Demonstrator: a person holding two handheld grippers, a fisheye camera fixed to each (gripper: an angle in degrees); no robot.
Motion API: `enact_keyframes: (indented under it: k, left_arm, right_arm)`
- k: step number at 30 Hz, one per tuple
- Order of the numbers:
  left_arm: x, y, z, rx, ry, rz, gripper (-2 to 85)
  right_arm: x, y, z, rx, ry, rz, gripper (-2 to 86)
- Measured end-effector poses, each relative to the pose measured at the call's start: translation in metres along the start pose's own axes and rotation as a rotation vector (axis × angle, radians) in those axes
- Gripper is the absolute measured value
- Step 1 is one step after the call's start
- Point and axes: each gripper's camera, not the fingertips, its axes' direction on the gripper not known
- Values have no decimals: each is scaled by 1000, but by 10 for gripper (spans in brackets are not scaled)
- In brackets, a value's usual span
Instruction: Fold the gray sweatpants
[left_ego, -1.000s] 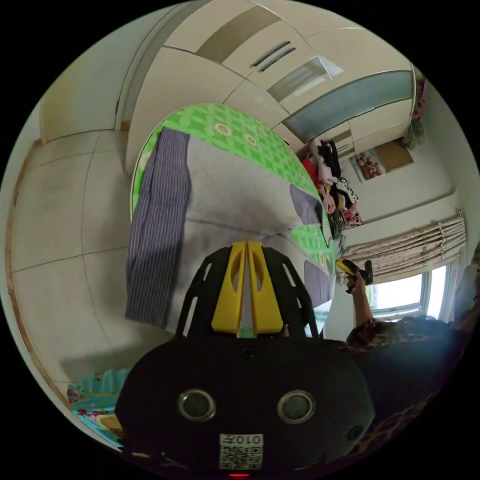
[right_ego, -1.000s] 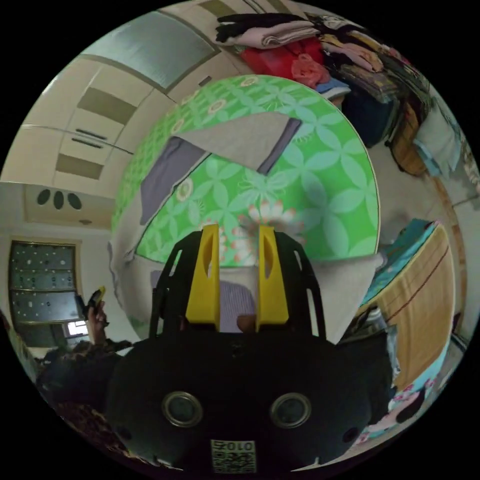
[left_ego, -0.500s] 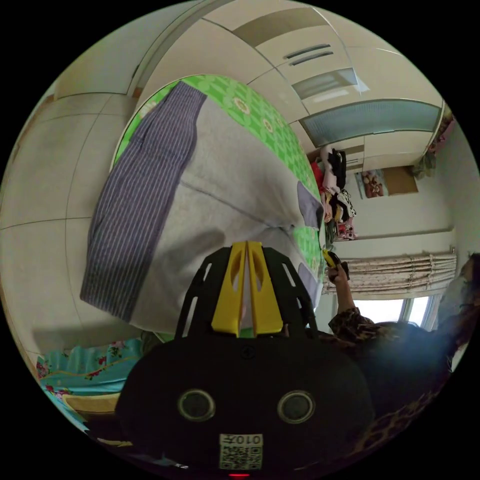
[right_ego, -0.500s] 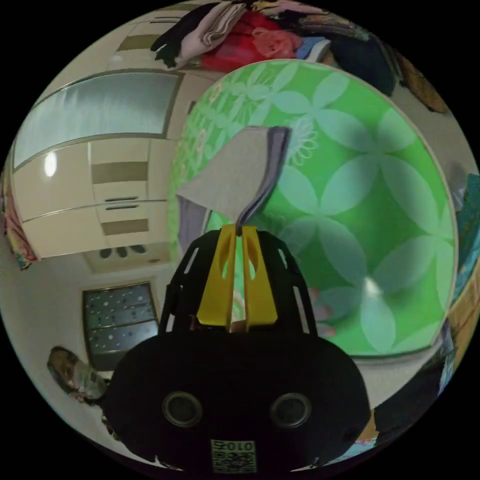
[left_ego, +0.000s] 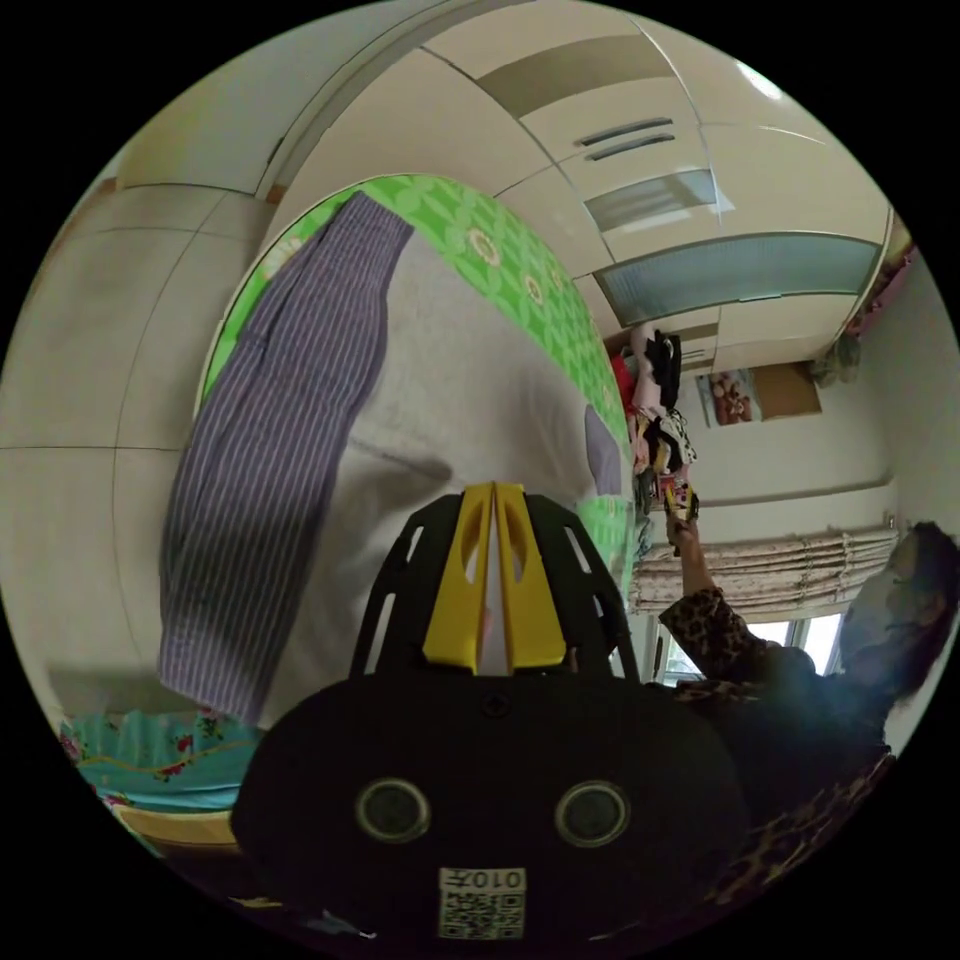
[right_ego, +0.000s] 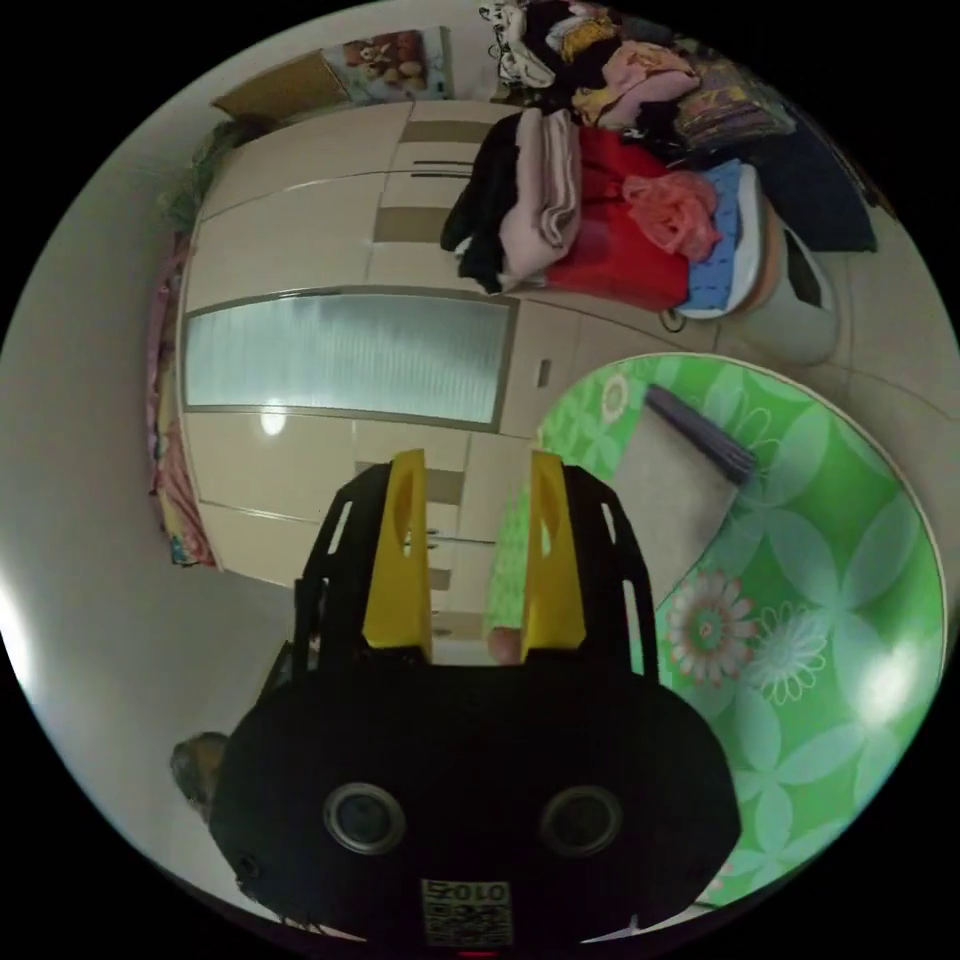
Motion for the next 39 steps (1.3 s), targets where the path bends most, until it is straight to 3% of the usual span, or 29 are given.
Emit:
enact_keyframes:
  k: [5, 8, 10, 13, 16, 20, 24, 28, 31, 37, 39]
  left_arm:
    - [20, -6, -7, 25, -73, 132, -1]
    - [32, -18, -11, 5, -156, 225, -1]
    - [45, -27, -9, -10, -189, 316, 0]
    - [65, -49, 1, -62, -311, 464, 1]
    - [71, -73, -5, -33, -399, 510, 2]
    - [66, -94, -25, 19, -362, 507, 1]
    - [55, -90, -11, -53, -436, 522, 0]
    - [27, -99, -4, -20, -500, 445, -2]
    - [14, -110, 0, 12, -588, 439, -2]
    - [-7, -135, -22, 29, -501, 329, -1]
    - [-8, -130, -43, 60, -449, 324, 0]
  right_arm:
    - [12, 8, 21, -109, 201, -33, 112]
    - [3, 16, 52, -280, 287, -152, 82]
    - [-12, 31, 98, -566, 283, -308, 62]
    - [-35, 61, 153, -844, 333, -488, 64]
    - [-54, 92, 203, -1047, 339, -589, 72]
    - [-72, 144, 259, -1267, 410, -729, 70]
    - [-75, 204, 301, -1423, 499, -850, 46]
    - [-48, 223, 327, -1379, 786, -890, 32]
    - [-42, 209, 326, -1288, 744, -793, 28]
    - [-30, 186, 296, -1054, 690, -610, 32]
    - [-33, 189, 269, -1035, 562, -589, 35]
